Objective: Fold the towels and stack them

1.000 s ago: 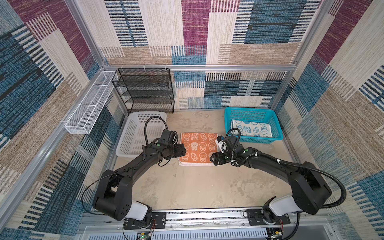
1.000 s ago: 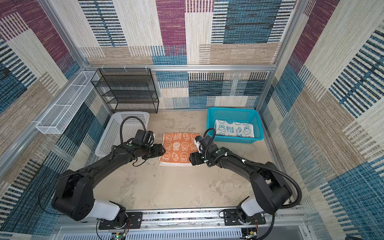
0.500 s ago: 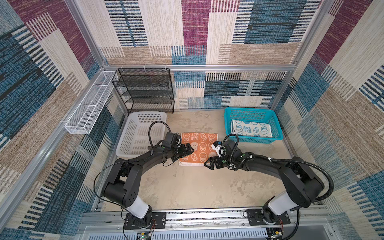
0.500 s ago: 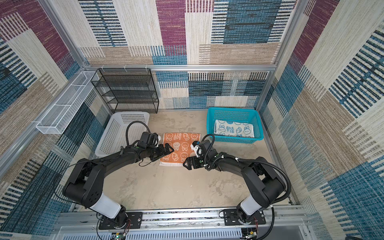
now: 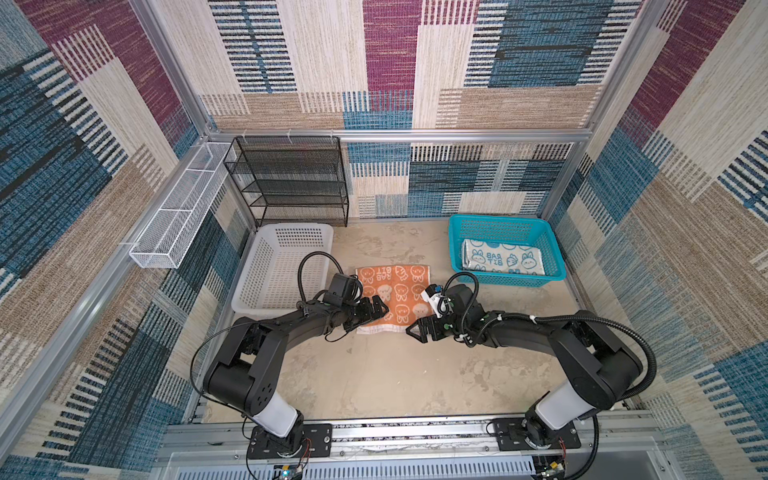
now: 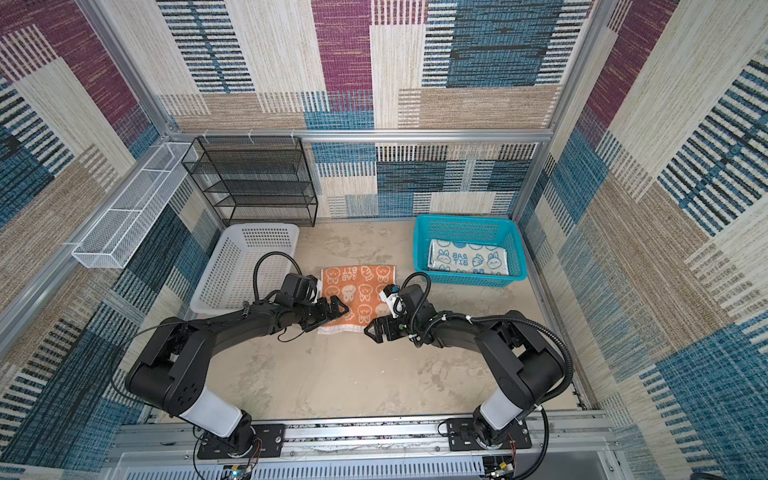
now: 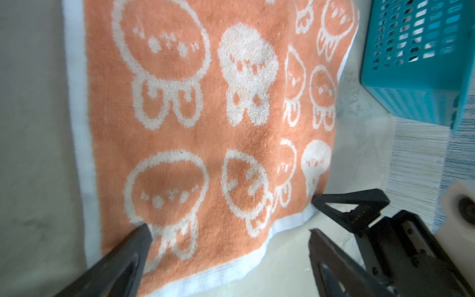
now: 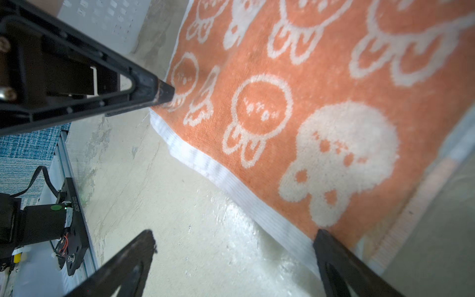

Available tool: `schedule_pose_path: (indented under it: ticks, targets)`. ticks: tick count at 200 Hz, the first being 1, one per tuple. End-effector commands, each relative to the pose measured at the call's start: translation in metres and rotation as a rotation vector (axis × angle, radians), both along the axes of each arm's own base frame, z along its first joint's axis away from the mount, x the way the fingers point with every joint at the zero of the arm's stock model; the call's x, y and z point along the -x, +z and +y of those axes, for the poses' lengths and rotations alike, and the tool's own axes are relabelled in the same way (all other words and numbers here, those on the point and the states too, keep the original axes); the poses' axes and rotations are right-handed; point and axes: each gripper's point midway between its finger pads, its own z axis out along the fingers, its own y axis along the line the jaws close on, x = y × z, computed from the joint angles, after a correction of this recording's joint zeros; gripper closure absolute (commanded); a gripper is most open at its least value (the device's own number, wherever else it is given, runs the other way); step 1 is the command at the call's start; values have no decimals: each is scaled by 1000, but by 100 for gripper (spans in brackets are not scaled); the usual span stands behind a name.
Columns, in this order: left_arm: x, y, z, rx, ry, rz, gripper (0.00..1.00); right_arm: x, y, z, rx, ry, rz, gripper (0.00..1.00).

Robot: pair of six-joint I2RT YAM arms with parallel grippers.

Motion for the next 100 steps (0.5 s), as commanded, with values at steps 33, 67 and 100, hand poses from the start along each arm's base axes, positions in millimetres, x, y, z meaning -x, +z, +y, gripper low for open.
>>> schedule_pose_path:
  ticks: [33, 67, 100]
  targets:
    - [23, 18, 33, -184, -2, -36, 1, 28, -5, -15, 78, 23, 110, 1]
    - [-1, 63, 44, -305, 33, -219, 1, -22, 66, -9, 107, -26, -108, 1]
    - [-36, 113, 59, -425, 102, -454, 1, -88, 102, -23, 188, -113, -221, 1]
